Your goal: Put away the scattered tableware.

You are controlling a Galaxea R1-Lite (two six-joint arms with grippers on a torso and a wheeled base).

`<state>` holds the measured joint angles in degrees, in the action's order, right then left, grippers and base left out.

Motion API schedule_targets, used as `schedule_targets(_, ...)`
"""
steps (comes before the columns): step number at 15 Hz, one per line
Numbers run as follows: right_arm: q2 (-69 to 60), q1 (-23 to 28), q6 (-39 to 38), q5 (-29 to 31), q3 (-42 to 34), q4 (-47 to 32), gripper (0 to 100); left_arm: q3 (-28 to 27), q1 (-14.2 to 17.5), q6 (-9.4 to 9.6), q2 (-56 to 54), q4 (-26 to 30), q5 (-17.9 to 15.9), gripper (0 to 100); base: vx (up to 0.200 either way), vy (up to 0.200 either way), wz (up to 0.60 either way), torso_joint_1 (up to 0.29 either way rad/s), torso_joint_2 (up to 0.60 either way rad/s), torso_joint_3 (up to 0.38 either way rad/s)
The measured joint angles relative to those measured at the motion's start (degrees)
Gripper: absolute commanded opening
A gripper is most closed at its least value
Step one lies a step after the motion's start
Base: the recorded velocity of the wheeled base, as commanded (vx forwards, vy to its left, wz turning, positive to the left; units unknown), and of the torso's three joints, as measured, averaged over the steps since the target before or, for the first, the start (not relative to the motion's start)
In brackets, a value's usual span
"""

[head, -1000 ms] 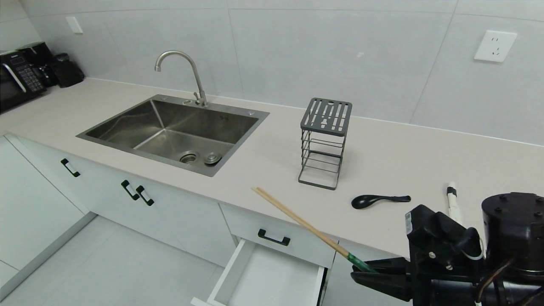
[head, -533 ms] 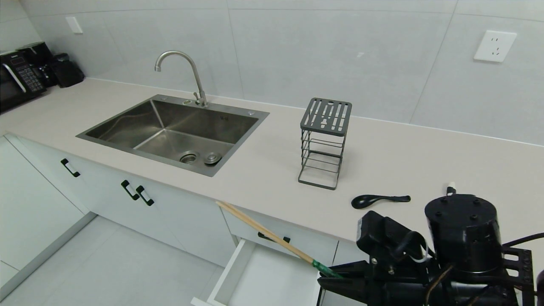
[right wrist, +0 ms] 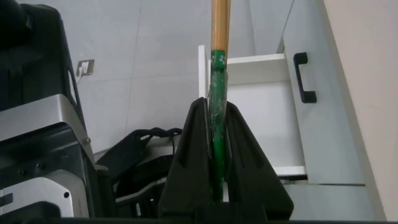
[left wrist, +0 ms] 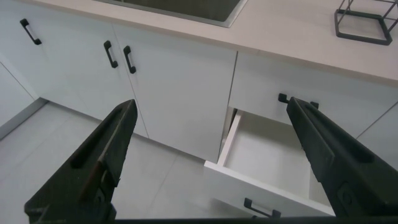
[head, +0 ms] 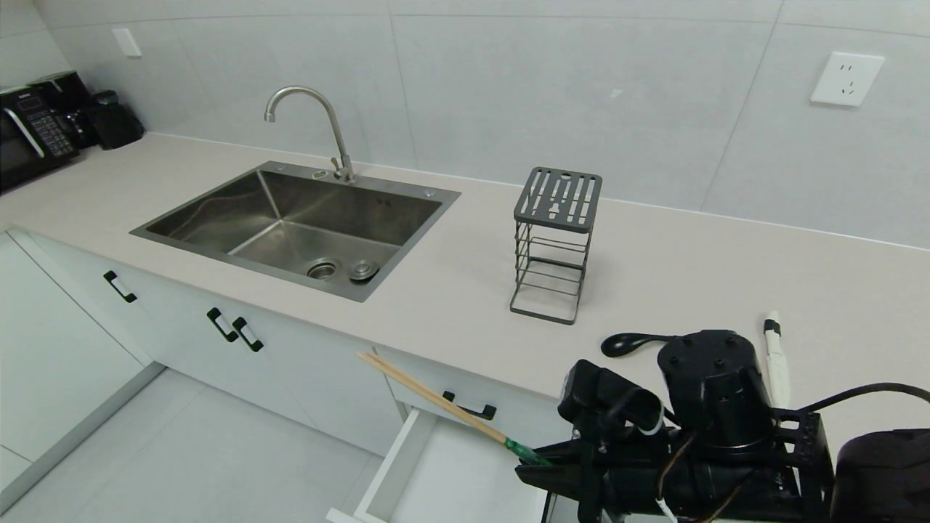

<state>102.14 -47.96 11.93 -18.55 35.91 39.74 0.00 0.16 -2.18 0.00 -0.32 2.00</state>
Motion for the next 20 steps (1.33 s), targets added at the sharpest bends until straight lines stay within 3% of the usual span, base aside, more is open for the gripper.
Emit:
schedule_targets(5,2.24,0.94,14.97,0.04,4.38,-8.81,0,0.0,0.0,0.0,0.0,0.0,-0.01,100,0.0,0.0,0.0,0.0,0.0,0.0)
schedule_targets(8,3.06,1.1,15.41,0.13,7.44,-9.5,0,-0.02,0.0,0.0,0.0,-0.06,0.0,100,0.0,0.0,0.0,-0.038,0.07,0.032)
schedule_targets(13,3.5,0.57,8.51,0.3,8.09,-9.25,0,0.0,0.0,0.0,0.0,0.0,-0.01,100,0.0,0.0,0.0,-0.213,0.42,0.208)
schedule_targets(18,3.47,-2.26,-2.28,7.17,7.96,-9.17,0,0.0,0.0,0.0,0.0,0.0,0.0,100,0.0,0.0,0.0,-0.28,0.55,0.268)
schedule_targets(20,3.43,-3.04,-2.94,7.4,7.89,-9.2,0,0.0,0.0,0.0,0.0,0.07,-0.01,100,0.0,0.0,0.0,-0.266,0.53,0.256)
